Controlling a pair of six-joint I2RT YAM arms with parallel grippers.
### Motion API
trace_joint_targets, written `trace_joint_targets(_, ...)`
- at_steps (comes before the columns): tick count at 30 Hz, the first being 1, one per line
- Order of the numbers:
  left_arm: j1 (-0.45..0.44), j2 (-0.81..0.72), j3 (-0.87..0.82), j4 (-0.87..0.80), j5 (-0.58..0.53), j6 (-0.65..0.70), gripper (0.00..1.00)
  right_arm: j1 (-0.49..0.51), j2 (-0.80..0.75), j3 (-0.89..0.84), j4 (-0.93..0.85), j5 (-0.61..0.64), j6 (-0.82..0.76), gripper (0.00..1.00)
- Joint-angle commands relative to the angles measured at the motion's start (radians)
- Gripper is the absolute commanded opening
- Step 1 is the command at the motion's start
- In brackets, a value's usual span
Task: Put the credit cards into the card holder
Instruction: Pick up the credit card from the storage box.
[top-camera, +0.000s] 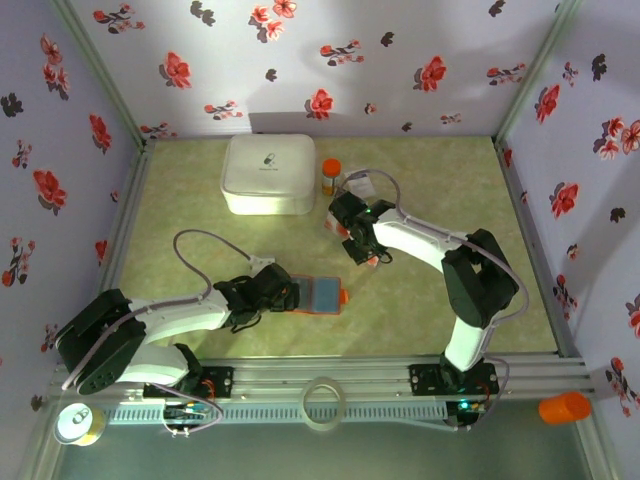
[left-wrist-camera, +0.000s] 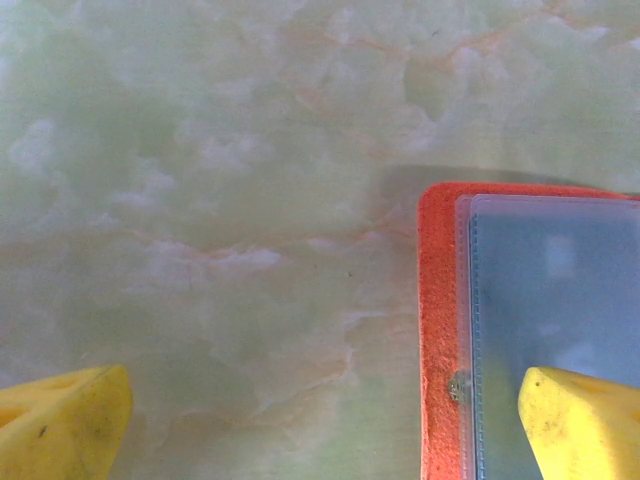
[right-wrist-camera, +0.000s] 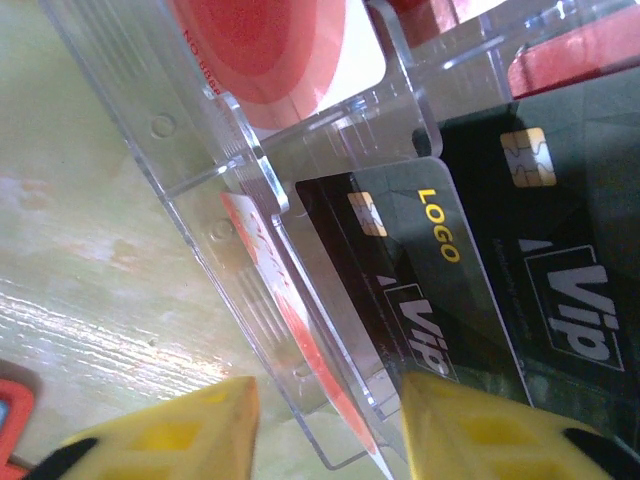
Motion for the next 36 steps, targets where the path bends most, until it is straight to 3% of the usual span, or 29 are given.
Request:
trace_joint_targets(1,-0.009,-0.009,-0.01,0.004,-0.028,-0.016,1.0,-0.007,-0.02,0.032,-0.033,0.034,-0.014,0.46)
trace_joint_targets(20,-0.014,-0.006,-0.004,0.001,-0.028,-0.019,1.0,-0.007,0.049,0.031,-0.014,-0.005,-0.025,0.39)
trace_joint_targets(27,-0.014,-0.005,-0.006,0.002,-0.028,-0.021,1.0,-0.007,0.041,0.028,-0.02,-0.018,-0.031,0.27)
trace_joint_targets(36,-0.016,-0.002,-0.004,0.006,-0.028,-0.023,1.0,-0.007,0.009,0.059,-0.052,-0.026,-0.054,0.19)
